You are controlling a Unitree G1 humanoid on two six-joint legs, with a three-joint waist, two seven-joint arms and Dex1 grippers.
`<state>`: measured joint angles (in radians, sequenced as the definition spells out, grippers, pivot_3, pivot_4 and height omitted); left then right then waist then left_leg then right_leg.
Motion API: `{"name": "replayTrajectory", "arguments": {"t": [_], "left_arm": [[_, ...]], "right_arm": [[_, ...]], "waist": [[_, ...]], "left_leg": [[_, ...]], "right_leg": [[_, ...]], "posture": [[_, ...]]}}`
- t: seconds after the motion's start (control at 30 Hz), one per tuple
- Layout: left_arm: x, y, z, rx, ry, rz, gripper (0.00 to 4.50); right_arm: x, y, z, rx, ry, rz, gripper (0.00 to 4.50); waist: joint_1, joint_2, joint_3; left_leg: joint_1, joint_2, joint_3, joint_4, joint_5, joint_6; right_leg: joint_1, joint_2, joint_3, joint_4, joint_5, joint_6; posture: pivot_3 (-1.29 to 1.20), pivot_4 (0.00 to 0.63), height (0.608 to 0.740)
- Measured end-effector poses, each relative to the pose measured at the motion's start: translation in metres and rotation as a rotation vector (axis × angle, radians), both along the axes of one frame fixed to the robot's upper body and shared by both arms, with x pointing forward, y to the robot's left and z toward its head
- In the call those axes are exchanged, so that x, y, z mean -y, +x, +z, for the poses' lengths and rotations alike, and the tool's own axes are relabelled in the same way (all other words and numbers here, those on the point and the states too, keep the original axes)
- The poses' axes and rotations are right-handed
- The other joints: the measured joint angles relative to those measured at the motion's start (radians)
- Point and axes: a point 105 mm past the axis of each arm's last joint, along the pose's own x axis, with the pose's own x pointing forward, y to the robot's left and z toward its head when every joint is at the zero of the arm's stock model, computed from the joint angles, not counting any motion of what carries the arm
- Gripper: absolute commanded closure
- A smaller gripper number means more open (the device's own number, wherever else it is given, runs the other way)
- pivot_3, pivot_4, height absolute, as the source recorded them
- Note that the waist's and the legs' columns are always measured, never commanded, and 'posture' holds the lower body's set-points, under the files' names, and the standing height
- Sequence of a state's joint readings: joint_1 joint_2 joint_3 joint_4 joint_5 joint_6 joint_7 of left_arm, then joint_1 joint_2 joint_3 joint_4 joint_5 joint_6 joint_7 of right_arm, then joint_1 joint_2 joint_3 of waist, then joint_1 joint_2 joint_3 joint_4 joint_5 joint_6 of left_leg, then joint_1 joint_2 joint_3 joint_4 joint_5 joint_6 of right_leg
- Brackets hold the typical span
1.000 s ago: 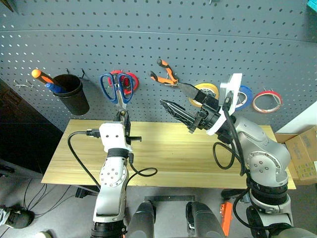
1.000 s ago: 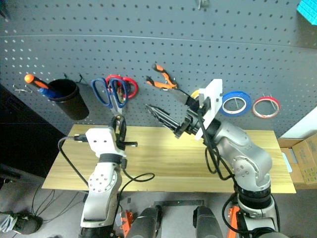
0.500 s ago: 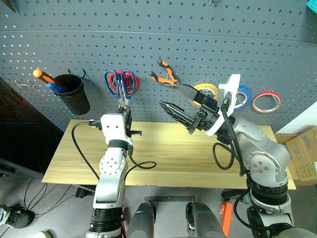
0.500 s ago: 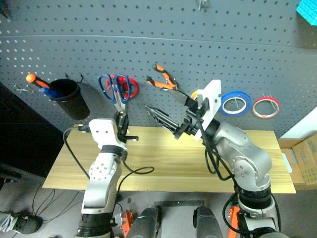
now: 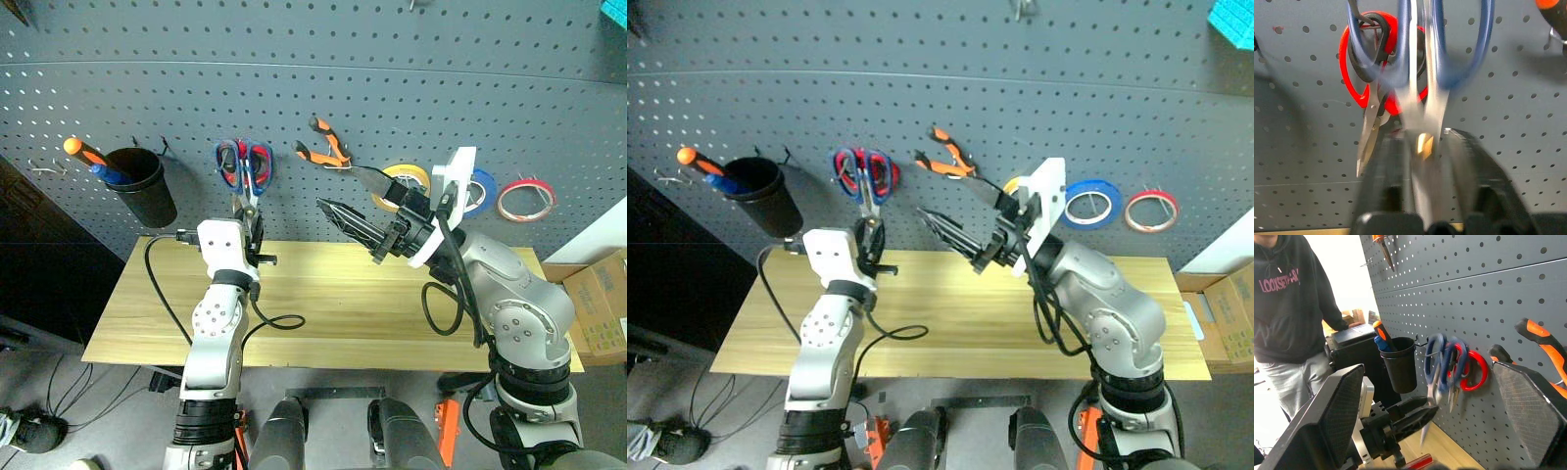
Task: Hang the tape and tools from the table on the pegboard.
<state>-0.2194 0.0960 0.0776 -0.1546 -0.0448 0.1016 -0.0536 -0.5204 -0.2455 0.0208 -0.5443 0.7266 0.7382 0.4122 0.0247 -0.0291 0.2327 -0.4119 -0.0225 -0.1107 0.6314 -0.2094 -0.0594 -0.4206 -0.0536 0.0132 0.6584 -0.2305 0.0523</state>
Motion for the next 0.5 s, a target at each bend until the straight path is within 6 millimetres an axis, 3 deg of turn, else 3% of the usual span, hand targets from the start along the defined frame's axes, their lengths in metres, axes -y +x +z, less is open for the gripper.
{"name": "replayTrajectory", "arguments": {"t": [0.13,0.2,0.5], "left_arm": [[0.0001,0.0003,0.0008,0.003,-0.008,0.001,0.52],[-0.0004,0.0003,0.0009,0.003,-0.010,0.002,0.05],[-0.0011,0.0005,0.0011,0.003,-0.017,0.012,0.05]], "right_arm": [[0.0003,0.0001,-0.0001,0.000,-0.002,-0.001,0.00],[0.0006,0.0002,-0.0003,0.001,-0.005,-0.002,0.00],[0.0010,0.0003,-0.0004,0.001,-0.007,-0.003,0.00]], "waist": [[0.000,0.000,-0.001],[0.000,0.000,-0.001],[0.000,0.000,-0.002]], "left_leg": [[0.000,0.000,0.000,0.000,0.000,0.000],[0.000,0.000,0.000,0.000,0.000,0.000],[0.001,0.000,0.001,0.000,0.001,0.000]], "right_leg": [[0.000,0.000,0.000,0.000,0.000,0.000],[0.000,0.000,0.000,0.000,0.000,0.000],[0.000,0.000,0.000,0.000,0.000,0.000]], "posture": [[0.12,0.164,0.740],[0.12,0.164,0.740],[0.12,0.166,0.740]]}}
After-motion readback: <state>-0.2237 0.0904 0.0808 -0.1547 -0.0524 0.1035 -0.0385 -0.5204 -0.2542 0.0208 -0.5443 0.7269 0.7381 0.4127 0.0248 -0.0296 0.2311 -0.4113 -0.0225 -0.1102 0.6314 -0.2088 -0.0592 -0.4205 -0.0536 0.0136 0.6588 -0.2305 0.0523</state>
